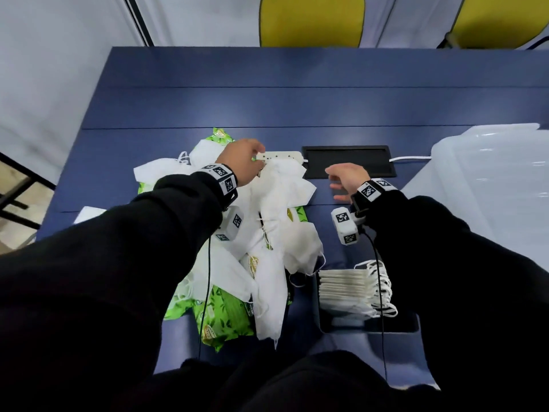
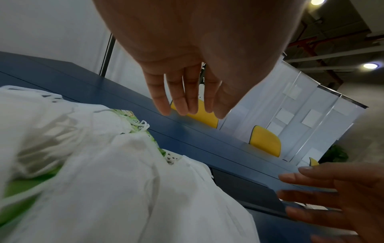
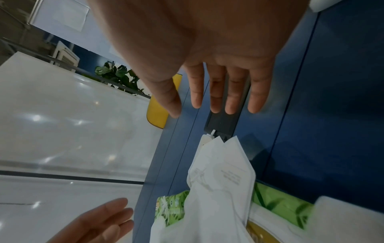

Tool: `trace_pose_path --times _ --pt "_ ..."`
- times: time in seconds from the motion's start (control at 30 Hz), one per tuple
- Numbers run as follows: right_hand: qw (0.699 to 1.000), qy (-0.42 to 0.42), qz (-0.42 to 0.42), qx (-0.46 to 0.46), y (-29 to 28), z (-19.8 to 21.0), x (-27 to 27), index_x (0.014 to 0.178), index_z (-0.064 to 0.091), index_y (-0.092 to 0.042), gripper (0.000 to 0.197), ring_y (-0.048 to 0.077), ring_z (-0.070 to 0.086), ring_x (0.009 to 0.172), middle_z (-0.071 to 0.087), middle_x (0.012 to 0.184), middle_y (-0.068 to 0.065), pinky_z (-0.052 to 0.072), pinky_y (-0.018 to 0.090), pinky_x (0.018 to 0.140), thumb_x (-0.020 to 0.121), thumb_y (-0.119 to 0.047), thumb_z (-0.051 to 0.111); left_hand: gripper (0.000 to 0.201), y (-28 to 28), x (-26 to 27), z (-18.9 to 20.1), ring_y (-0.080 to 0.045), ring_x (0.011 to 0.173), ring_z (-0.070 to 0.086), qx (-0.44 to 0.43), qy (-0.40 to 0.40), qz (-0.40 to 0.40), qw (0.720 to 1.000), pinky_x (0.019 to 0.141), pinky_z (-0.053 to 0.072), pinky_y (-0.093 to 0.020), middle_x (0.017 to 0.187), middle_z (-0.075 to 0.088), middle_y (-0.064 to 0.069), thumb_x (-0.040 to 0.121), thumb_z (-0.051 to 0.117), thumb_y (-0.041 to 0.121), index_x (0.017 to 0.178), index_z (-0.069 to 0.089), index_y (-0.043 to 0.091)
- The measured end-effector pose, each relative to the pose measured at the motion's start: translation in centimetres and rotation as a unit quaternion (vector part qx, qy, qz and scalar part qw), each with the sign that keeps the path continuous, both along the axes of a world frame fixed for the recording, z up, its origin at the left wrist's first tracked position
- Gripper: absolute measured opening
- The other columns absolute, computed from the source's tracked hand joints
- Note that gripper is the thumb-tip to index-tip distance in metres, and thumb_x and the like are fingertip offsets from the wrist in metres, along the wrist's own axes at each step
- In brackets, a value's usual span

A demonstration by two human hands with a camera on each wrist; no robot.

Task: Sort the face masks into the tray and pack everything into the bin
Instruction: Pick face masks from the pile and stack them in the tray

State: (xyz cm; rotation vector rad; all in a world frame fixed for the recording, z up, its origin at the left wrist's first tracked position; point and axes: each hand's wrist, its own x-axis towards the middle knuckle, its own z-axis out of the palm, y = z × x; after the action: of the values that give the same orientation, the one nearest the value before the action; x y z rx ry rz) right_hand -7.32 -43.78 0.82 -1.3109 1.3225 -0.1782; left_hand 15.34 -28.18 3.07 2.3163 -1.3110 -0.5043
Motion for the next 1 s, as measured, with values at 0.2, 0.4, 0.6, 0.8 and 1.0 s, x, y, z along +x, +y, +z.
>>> trace_pose_path --times 0.2,0.4,0.6,0.8,1.0 --pt "0.996 0.046 0.026 0.067 -1.8 -1.8 3.3 0.091 0.065 -0.021 0.01 0.019 0.06 0.094 0.058 0.099 0.0 0.056 0.053 0.084 0.092 -0.028 0.071 0.04 -5.6 2.4 -2.9 -0.029 0.116 0.06 0.035 0.011 0.005 0.999 0.099 0.045 -0.033 0.123 0.066 -0.01 0.092 0.066 0.019 0.131 0.061 0.012" --pt "0.989 0.044 0.102 0.101 -2.2 -5.2 5.0 0.072 0.063 -0.018 0.021 0.02 0.06 0.054 0.058 0.074 0.008 0.053 0.03 0.053 0.09 -0.02 0.074 0.046 -9.8 3.0 -6.8 -0.033 0.129 0.053 0.126 0.0 0.006 0.992 0.105 0.043 -0.039 0.139 0.057 -0.012 0.094 0.06 0.021 0.139 0.052 0.016" --pt "0.991 0.037 0.116 0.057 -1.2 -8.1 5.9 0.108 0.072 -0.008 0.027 0.017 0.063 0.068 0.069 0.083 0.002 0.053 0.024 0.049 0.083 -0.009 0.08 0.046 -10.5 2.3 -9.6 -0.035 0.123 0.057 0.178 0.011 0.002 0.984 0.097 0.048 -0.038 0.132 0.062 -0.014 0.094 0.06 0.022 0.138 0.05 0.015" --pt "0.996 0.022 0.085 0.017 -1.3 -7.9 4.8 0.085 0.069 -0.016 0.015 0.024 0.064 0.08 0.068 0.08 0.003 0.058 0.043 0.074 0.083 -0.003 0.077 0.016 -8.8 2.3 -7.6 -0.032 0.089 0.067 0.157 0.071 0.016 0.985 0.07 0.048 -0.029 0.094 0.072 -0.01 0.088 0.068 0.019 0.102 0.076 0.015" --pt "1.0 -0.028 -0.004 -0.003 -1.5 -5.1 2.2 0.076 0.072 -0.024 0.009 0.032 0.07 0.089 0.073 0.091 0.007 0.06 0.062 0.077 0.073 -0.019 0.078 0.01 -4.1 2.1 -1.3 -0.024 0.084 0.057 -0.027 0.109 0.119 0.986 0.068 0.035 -0.026 0.086 0.064 -0.002 0.093 0.067 0.021 0.1 0.073 0.017"
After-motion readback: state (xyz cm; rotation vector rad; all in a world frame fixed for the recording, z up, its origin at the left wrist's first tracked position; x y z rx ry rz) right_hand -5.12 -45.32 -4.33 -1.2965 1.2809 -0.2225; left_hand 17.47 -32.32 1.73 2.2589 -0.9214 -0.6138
